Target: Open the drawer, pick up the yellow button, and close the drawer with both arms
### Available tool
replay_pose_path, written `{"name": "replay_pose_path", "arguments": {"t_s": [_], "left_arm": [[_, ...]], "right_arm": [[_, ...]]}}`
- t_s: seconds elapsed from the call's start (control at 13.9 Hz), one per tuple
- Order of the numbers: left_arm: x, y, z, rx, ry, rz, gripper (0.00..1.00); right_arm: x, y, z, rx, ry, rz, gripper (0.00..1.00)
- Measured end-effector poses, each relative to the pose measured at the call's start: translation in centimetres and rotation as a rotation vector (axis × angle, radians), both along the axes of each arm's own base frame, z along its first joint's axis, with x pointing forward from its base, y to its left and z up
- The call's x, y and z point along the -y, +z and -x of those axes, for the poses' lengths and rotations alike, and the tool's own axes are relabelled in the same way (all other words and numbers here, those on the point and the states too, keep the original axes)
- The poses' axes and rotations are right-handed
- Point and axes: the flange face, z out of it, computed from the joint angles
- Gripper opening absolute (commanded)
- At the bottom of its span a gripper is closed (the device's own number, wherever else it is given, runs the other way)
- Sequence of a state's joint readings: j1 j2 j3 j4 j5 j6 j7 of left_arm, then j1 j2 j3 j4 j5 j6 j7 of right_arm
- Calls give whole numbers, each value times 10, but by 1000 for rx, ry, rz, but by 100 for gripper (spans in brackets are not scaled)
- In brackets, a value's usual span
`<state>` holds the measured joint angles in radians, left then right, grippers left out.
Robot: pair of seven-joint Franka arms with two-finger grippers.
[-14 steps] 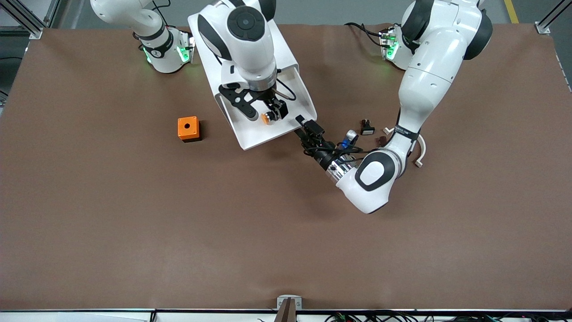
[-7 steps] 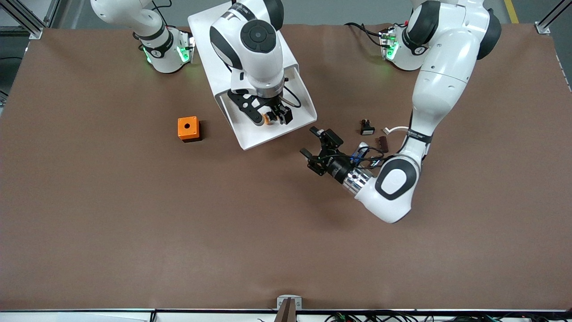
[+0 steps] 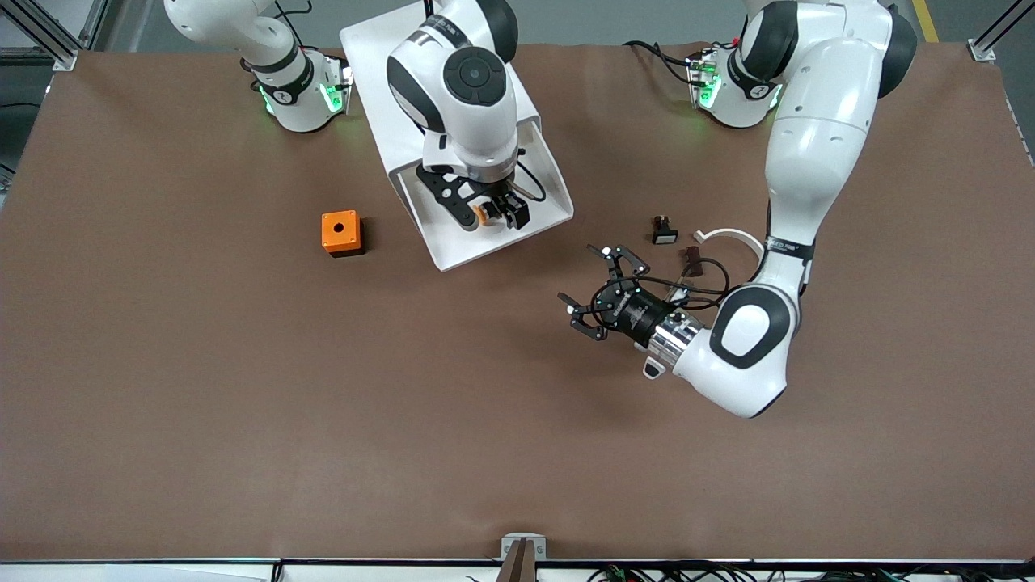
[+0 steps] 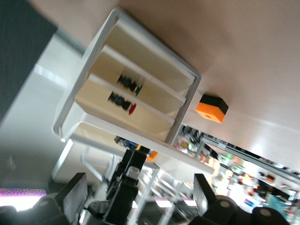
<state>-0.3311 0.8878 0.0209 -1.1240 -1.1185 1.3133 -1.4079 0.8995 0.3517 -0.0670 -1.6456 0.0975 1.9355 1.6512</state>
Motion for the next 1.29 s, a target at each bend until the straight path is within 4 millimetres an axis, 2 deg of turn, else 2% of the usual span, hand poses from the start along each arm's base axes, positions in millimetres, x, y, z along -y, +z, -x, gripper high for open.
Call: {"name": "replay_pose_path", "arguments": {"t_s": [0.07, 0.22, 0.36, 0.5, 0.57, 0.72, 1.0, 1.15, 1.29], "left_arm": [[5, 21, 0, 96, -28, 2, 100], [10, 69, 2, 299, -82, -2, 100], [10, 109, 6, 496, -163, -38, 100], [17, 134, 11, 658, -231, -121, 100], [24, 142, 13, 725, -250, -162, 100], [34, 147, 13, 815, -267, -222, 100], [53, 136, 16, 956, -350, -338, 100], [72, 127, 25, 1005, -402, -377, 100], [85, 112, 32, 1027, -452, -411, 100]], "right_arm": [[-3, -5, 2, -1, 0, 3, 95], [-7, -10, 5, -3, 4, 7, 78], [-8, -10, 6, -4, 5, 7, 36], [-8, -8, 5, 0, 4, 4, 11], [-8, -7, 4, 2, 4, 2, 5], [-8, -6, 4, 3, 3, 1, 3], [-6, -2, -1, 9, -4, -3, 2], [1, 6, -11, 11, -11, -4, 2], [17, 25, -27, -17, 12, 1, 1]]}}
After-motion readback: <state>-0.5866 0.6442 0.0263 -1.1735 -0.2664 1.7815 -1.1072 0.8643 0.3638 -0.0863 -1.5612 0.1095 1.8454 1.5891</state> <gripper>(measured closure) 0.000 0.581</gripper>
